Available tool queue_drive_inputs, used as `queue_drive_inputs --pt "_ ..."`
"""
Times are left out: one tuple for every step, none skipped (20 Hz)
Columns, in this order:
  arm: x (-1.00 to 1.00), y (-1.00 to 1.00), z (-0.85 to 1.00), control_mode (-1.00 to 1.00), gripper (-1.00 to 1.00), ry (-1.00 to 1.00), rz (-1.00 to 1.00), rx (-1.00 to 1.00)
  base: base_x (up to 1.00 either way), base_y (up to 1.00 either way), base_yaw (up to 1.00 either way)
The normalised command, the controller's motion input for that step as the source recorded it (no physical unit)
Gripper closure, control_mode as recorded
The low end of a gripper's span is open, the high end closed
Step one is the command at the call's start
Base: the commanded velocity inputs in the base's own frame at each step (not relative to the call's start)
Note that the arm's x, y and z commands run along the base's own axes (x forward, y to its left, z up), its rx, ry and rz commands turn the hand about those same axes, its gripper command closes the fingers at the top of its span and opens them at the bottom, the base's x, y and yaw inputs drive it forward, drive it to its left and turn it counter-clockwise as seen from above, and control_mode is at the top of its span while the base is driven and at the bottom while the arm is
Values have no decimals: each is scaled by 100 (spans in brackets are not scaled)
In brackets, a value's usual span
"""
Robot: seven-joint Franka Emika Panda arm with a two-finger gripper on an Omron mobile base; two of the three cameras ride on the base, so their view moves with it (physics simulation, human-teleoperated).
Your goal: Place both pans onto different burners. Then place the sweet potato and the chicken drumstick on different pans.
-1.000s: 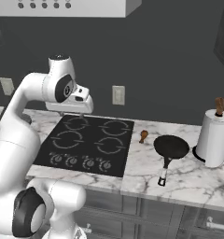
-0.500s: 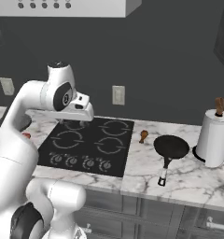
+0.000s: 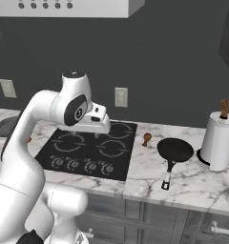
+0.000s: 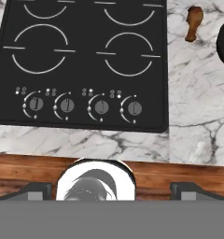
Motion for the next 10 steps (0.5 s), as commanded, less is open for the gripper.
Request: queue_drive_inputs --pt "-32 -73 0 -100 -100 0 0 0 0 0 0" --pt "-28 -73 0 -100 -100 0 0 0 0 0 0" --pt "-26 -74 0 -100 -100 0 0 0 0 0 0" --pt "-22 -75 0 -100 -100 1 0 0 0 0 0" --pt "-19 -75 0 -100 -100 1 0 0 0 0 0" --pt "-19 -76 0 -100 -100 0 0 0 0 0 0" --pt "-17 -76 0 -100 -100 0 0 0 0 0 0" --pt "-13 -77 0 -100 -100 0 0 0 0 0 0" --pt "-13 -79 -1 -100 -100 1 0 -1 0 0 0" --pt "-9 -78 -1 -100 -100 1 0 -2 0 0 0"
